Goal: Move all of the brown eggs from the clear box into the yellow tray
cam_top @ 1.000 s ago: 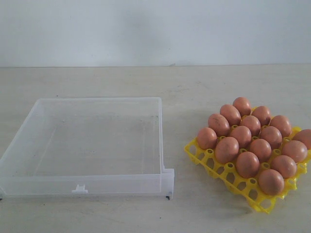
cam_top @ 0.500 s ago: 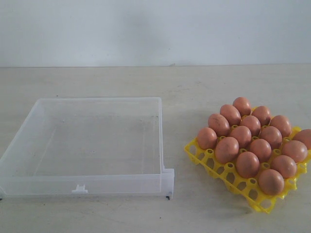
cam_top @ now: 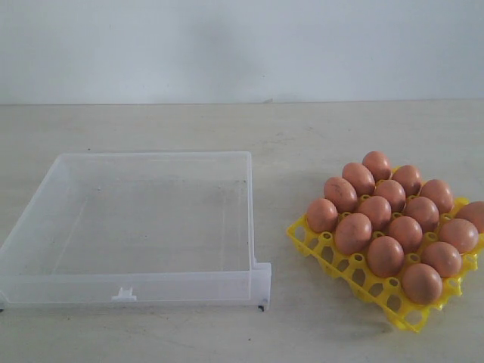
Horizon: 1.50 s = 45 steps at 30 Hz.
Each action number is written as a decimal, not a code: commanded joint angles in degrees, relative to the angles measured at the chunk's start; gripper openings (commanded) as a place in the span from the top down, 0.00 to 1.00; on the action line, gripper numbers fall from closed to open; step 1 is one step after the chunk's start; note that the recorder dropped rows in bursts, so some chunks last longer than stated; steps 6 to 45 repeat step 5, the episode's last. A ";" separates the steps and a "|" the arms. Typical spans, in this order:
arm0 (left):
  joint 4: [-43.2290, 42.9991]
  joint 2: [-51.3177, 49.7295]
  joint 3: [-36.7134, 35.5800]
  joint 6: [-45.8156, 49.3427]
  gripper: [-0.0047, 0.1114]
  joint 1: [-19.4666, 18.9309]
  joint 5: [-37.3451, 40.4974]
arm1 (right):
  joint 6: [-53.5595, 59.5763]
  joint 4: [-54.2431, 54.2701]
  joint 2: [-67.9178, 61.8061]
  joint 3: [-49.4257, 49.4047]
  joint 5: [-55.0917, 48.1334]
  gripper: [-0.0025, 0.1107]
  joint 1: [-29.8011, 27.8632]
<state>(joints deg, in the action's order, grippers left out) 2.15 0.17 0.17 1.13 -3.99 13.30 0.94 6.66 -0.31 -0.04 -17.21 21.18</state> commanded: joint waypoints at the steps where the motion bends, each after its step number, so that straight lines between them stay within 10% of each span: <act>1: -0.12 -0.17 -0.17 0.03 1.00 -0.05 0.00 | 0.07 0.10 0.31 0.04 0.66 0.98 -0.01; 45: -0.12 -0.17 -0.17 0.03 1.00 -0.05 0.00 | 0.07 0.10 0.31 0.04 0.66 0.98 -0.01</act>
